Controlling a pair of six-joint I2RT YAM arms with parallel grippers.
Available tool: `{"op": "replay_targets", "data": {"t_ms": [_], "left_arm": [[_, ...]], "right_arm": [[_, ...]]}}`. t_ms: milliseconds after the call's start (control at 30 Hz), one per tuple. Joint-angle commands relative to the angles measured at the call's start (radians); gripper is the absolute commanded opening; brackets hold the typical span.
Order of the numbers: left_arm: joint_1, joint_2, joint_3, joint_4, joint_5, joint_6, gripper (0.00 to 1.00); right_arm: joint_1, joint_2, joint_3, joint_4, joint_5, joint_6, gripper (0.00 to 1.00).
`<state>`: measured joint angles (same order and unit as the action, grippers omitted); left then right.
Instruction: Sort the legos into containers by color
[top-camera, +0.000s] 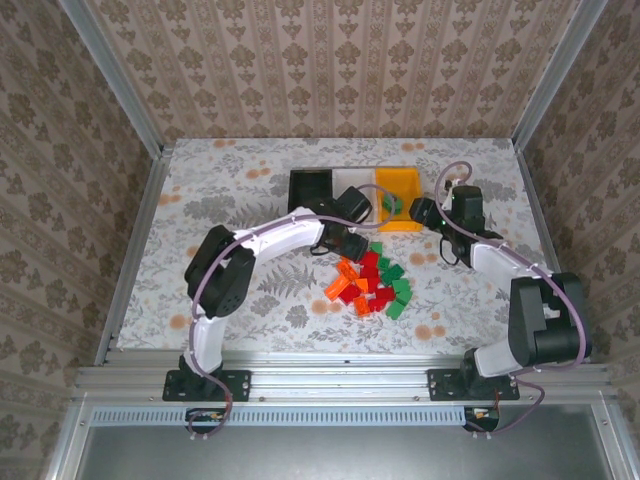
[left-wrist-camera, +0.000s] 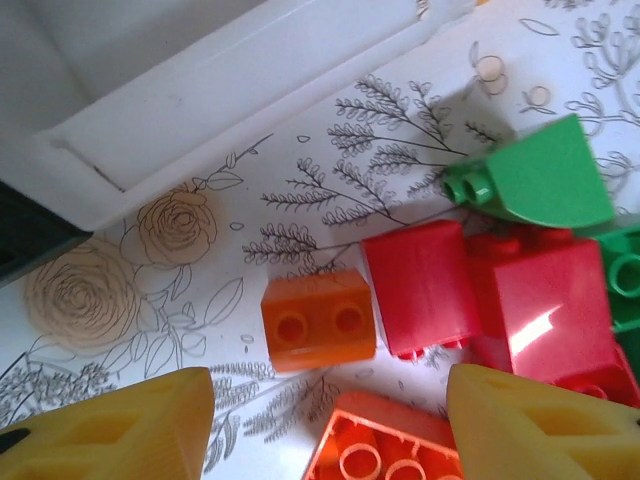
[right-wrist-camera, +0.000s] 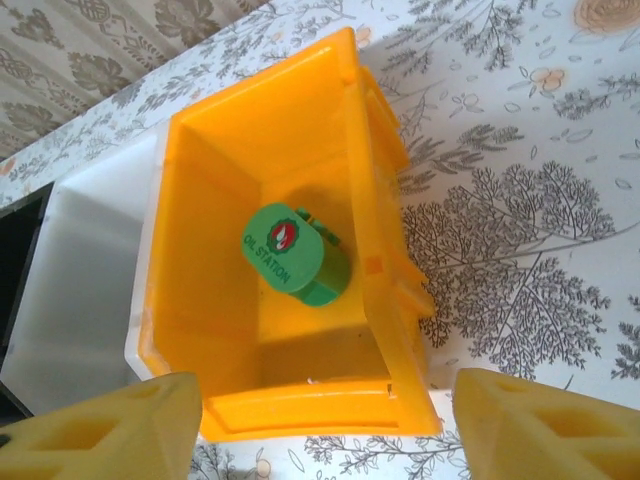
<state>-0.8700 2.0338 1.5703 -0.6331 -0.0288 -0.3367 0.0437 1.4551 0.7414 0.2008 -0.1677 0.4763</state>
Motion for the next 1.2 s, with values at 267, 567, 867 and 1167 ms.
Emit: {"op": "replay_targets", "data": {"t_ms": [267,567,867,1167], "left_arm": [[0.024,0.072,0.017,0.044,-0.044,-0.055,0.56],[0.048,0.090,-0.005,0.091,-0.025,-0.059,0.45],[0.049,0.040,-0.044,0.101,-0.023,-0.047,0.31],[0.044,-0.106,-0.054,0.062,-0.065,-0.010,0.29]], "right_arm": [[-0.005,-0.035,-0.093,0.057,0.058,0.025,0.55],[-0.002,-0.033,-0.098,0.066,0.047,0.034,0.49],[0.013,-0.032,-0.097,0.060,0.050,0.027,0.48],[0.019,-0.026,-0.096,0.065,0.060,0.028,0.48]]}}
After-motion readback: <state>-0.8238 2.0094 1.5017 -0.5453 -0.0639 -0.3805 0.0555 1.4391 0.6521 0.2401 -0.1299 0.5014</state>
